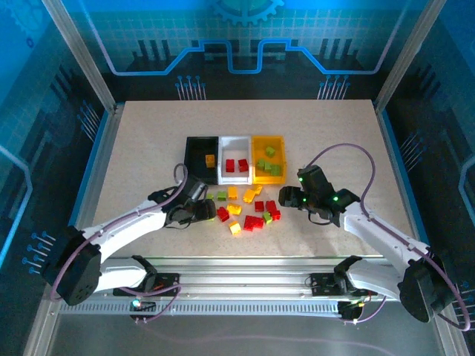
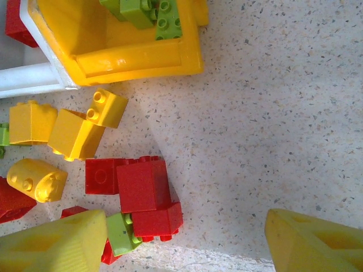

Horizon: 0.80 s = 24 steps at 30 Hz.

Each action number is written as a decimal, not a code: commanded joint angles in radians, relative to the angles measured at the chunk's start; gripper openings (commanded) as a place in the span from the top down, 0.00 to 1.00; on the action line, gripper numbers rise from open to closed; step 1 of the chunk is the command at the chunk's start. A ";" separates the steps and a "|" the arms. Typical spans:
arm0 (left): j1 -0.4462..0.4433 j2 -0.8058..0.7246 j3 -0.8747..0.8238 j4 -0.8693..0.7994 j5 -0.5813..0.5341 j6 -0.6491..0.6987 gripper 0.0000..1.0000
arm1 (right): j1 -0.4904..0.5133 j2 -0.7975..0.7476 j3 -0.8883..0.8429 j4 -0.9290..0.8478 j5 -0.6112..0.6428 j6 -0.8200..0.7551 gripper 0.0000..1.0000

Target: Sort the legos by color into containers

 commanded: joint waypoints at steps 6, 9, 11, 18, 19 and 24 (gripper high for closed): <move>0.016 0.040 -0.040 0.127 0.018 0.047 0.34 | -0.005 -0.021 0.006 -0.001 0.007 -0.008 0.25; 0.016 0.077 -0.029 0.147 0.033 0.067 0.35 | -0.006 -0.025 0.004 -0.005 0.012 -0.009 0.25; 0.015 0.106 -0.020 0.150 0.041 0.078 0.38 | -0.007 -0.028 0.001 -0.006 0.015 -0.008 0.25; 0.014 0.183 0.004 0.114 0.019 0.092 0.44 | -0.009 -0.031 -0.004 -0.004 0.015 -0.007 0.25; 0.014 0.185 0.003 0.107 0.012 0.094 0.43 | -0.010 -0.031 -0.003 -0.004 0.016 -0.007 0.25; 0.004 0.181 -0.003 0.107 0.001 0.096 0.40 | -0.011 -0.025 -0.006 0.004 0.011 -0.006 0.25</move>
